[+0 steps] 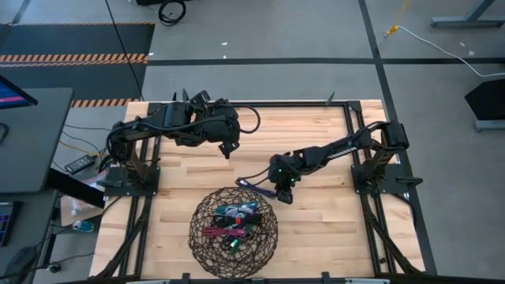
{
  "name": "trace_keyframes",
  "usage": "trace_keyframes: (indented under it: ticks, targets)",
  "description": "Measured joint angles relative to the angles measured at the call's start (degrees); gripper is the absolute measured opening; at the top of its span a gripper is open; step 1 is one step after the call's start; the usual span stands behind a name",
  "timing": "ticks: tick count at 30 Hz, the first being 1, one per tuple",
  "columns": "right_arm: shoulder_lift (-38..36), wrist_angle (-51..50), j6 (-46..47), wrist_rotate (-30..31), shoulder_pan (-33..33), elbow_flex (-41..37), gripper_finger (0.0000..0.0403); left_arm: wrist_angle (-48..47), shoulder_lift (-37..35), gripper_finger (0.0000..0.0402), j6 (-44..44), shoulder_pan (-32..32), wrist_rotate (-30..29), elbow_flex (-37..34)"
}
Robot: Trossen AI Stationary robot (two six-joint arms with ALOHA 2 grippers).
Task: Pick and place USB-C Cables
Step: Put the violet charger cable into the wire basket
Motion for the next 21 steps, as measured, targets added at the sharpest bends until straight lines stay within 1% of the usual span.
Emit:
trace_keyframes:
  ticks: [5,9,13,21]
  targets:
    - [0.0,0.2,1.5,0.0,0.0,-0.9,0.0175,0.0,0.0,0.0118,-0.8,0.0,0.0,0.0]
    - [0.0,3.2,1.4,0.3,0.0,-0.9,0.0181,0.0,0.0,0.0118,-1.1,0.0,0.0,0.0]
    - [0.0,5.7,1.2,0.4,0.0,-0.9,0.0182,0.0,0.0,0.0118,-1.1,0.0,0.0,0.0]
    - [0.0,6.3,1.1,0.6,0.0,-0.9,0.0182,0.0,0.0,0.0118,-1.1,0.0,0.0,0.0]
